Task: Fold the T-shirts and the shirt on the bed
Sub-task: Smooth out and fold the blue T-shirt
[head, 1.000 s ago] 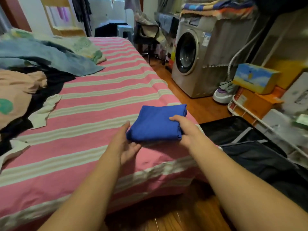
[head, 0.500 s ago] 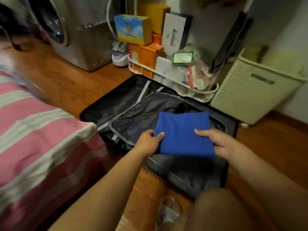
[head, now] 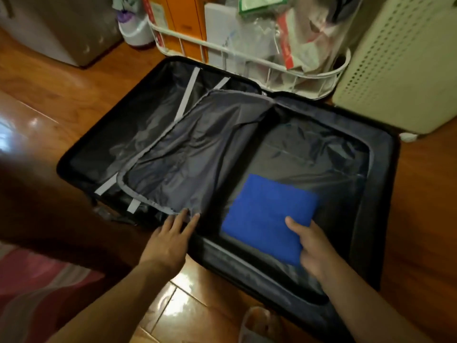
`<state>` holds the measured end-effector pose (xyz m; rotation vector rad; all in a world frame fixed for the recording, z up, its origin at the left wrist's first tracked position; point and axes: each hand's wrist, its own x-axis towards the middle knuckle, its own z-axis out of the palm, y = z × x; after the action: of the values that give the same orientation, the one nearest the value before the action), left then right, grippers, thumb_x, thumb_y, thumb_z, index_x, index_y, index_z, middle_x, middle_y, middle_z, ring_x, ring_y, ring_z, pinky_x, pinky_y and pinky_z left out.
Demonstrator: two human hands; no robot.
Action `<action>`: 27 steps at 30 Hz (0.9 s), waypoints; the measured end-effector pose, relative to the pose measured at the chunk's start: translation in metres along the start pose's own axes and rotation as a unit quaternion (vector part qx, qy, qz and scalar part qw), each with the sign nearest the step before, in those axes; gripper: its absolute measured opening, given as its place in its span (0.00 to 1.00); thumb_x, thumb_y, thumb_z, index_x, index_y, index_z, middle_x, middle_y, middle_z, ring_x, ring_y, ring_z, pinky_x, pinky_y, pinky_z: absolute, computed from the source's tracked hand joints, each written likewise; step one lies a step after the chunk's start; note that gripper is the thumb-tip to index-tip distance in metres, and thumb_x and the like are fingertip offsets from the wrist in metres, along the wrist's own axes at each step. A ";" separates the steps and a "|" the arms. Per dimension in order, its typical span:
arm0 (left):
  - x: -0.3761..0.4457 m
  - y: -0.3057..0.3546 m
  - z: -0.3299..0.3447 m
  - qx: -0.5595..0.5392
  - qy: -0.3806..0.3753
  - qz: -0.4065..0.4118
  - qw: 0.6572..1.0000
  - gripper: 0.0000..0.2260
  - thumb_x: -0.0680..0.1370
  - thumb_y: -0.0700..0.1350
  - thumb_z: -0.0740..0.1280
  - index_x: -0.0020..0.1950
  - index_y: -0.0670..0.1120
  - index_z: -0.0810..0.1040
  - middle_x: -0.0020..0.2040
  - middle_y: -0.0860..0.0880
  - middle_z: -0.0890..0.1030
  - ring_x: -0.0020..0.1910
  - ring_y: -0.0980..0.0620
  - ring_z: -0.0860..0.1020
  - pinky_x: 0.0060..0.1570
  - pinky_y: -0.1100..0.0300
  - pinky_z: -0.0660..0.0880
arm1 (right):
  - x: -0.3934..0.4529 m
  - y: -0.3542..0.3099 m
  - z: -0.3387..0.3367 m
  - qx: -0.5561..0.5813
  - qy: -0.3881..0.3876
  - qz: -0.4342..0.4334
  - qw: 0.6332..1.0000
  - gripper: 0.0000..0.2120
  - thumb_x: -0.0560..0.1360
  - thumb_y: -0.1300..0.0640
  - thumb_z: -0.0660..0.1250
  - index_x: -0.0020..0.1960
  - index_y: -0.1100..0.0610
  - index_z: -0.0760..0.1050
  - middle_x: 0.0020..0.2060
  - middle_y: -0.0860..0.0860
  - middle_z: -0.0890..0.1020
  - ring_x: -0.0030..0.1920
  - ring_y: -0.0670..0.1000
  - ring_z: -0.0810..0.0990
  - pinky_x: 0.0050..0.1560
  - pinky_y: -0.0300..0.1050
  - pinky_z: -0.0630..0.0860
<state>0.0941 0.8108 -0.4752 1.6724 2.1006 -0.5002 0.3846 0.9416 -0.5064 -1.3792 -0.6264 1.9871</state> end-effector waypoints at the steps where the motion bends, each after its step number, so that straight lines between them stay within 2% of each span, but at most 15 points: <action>1: 0.008 -0.007 0.003 -0.007 -0.006 -0.007 1.000 0.43 0.78 0.41 0.63 0.81 0.58 0.35 0.83 0.50 0.41 0.81 0.44 0.49 0.76 0.50 0.61 | 0.013 0.015 0.001 0.001 0.009 0.027 1.000 0.17 0.79 0.64 0.65 0.67 0.59 0.75 0.60 0.56 0.84 0.58 0.57 0.84 0.54 0.54 0.83; 3: 0.017 -0.016 0.010 -0.007 -0.017 -0.009 1.000 0.41 0.80 0.43 0.62 0.81 0.59 0.36 0.83 0.52 0.41 0.81 0.46 0.52 0.75 0.49 0.63 | 0.038 0.047 0.003 -0.040 0.033 0.086 0.995 0.14 0.80 0.63 0.66 0.65 0.59 0.76 0.60 0.56 0.83 0.55 0.57 0.84 0.49 0.52 0.83; 5: 0.021 -0.023 0.014 0.003 -0.023 -0.003 1.000 0.41 0.80 0.45 0.63 0.81 0.58 0.35 0.83 0.53 0.41 0.81 0.47 0.54 0.74 0.49 0.64 | 0.060 0.078 0.001 -0.143 0.096 0.127 0.977 0.11 0.81 0.65 0.65 0.62 0.58 0.76 0.60 0.53 0.82 0.54 0.55 0.83 0.54 0.53 0.81; 7: 0.024 -0.026 0.012 0.014 -0.024 0.008 1.000 0.39 0.81 0.44 0.61 0.82 0.56 0.36 0.83 0.53 0.42 0.80 0.47 0.55 0.74 0.49 0.65 | 0.082 0.097 -0.001 -0.244 0.150 0.108 0.952 0.14 0.80 0.68 0.65 0.62 0.56 0.75 0.60 0.52 0.80 0.56 0.55 0.80 0.60 0.52 0.77; 9: 0.026 -0.028 0.007 0.006 -0.019 0.020 1.000 0.35 0.82 0.43 0.58 0.83 0.53 0.40 0.83 0.52 0.45 0.80 0.47 0.57 0.73 0.50 0.66 | 0.102 0.110 -0.004 -0.361 0.162 0.088 0.914 0.17 0.76 0.64 0.67 0.65 0.57 0.74 0.63 0.53 0.80 0.60 0.57 0.80 0.65 0.54 0.76; 11: 0.025 -0.031 0.003 -0.017 -0.014 0.000 1.000 0.32 0.84 0.47 0.58 0.84 0.50 0.45 0.83 0.51 0.51 0.79 0.47 0.61 0.72 0.53 0.67 | 0.125 0.127 -0.015 -0.429 0.153 0.093 0.885 0.22 0.74 0.60 0.69 0.67 0.57 0.74 0.63 0.55 0.80 0.61 0.60 0.80 0.64 0.58 0.77; 14: 0.016 -0.037 0.004 -0.026 -0.028 -0.030 0.999 0.31 0.82 0.48 0.59 0.83 0.47 0.50 0.80 0.49 0.59 0.76 0.47 0.65 0.72 0.55 0.67 | 0.115 0.118 0.000 -0.408 0.152 0.108 0.894 0.19 0.75 0.64 0.68 0.66 0.57 0.76 0.61 0.55 0.81 0.59 0.59 0.80 0.64 0.58 0.78; 17: 0.002 -0.036 0.007 -0.007 -0.036 -0.024 0.999 0.35 0.81 0.43 0.58 0.84 0.45 0.44 0.83 0.47 0.51 0.81 0.48 0.56 0.78 0.56 0.57 | 0.104 0.115 -0.003 -0.377 0.158 0.133 0.903 0.16 0.77 0.69 0.64 0.62 0.58 0.78 0.58 0.56 0.82 0.55 0.58 0.81 0.62 0.57 0.79; 20: -0.016 -0.026 -0.006 -0.036 -0.023 -0.040 0.998 0.31 0.83 0.44 0.55 0.84 0.46 0.46 0.83 0.47 0.52 0.80 0.46 0.59 0.77 0.54 0.60 | 0.077 0.091 -0.002 -0.421 0.205 0.116 0.876 0.17 0.77 0.64 0.67 0.66 0.62 0.74 0.60 0.60 0.81 0.57 0.60 0.82 0.58 0.54 0.80; 22: -0.035 -0.019 -0.021 -0.064 -0.010 -0.038 0.997 0.28 0.84 0.47 0.55 0.83 0.47 0.53 0.80 0.47 0.59 0.75 0.45 0.67 0.73 0.53 0.65 | 0.038 0.056 0.022 -0.472 0.216 0.081 0.851 0.20 0.79 0.61 0.66 0.70 0.64 0.71 0.63 0.62 0.79 0.60 0.62 0.80 0.54 0.50 0.78; 24: -0.058 -0.015 -0.046 -0.107 0.003 -0.047 0.993 0.24 0.83 0.50 0.58 0.79 0.52 0.63 0.74 0.49 0.68 0.69 0.45 0.73 0.66 0.51 0.72 | -0.001 0.024 0.057 -0.472 0.182 0.035 0.862 0.21 0.80 0.63 0.63 0.72 0.61 0.69 0.66 0.61 0.76 0.63 0.62 0.78 0.59 0.51 0.76; 25: -0.073 -0.014 -0.065 -0.131 0.018 -0.055 0.990 0.21 0.82 0.50 0.60 0.75 0.54 0.69 0.70 0.50 0.72 0.66 0.46 0.76 0.62 0.51 0.74 | -0.020 0.008 0.081 -0.467 0.157 0.004 0.870 0.20 0.79 0.64 0.61 0.71 0.59 0.71 0.65 0.61 0.77 0.62 0.62 0.78 0.60 0.51 0.76; 27: -0.108 -0.017 -0.109 -0.175 0.062 -0.078 0.979 0.12 0.80 0.50 0.63 0.62 0.53 0.78 0.61 0.49 0.78 0.57 0.46 0.79 0.53 0.52 0.76 | -0.057 -0.023 0.137 -0.465 0.095 -0.064 0.878 0.14 0.77 0.64 0.61 0.59 0.52 0.77 0.59 0.60 0.81 0.56 0.60 0.80 0.59 0.55 0.79</action>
<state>0.0887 0.7733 -0.3249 1.3747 2.2629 -0.0612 0.2749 0.9123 -0.4081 -1.9546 -1.6609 1.4192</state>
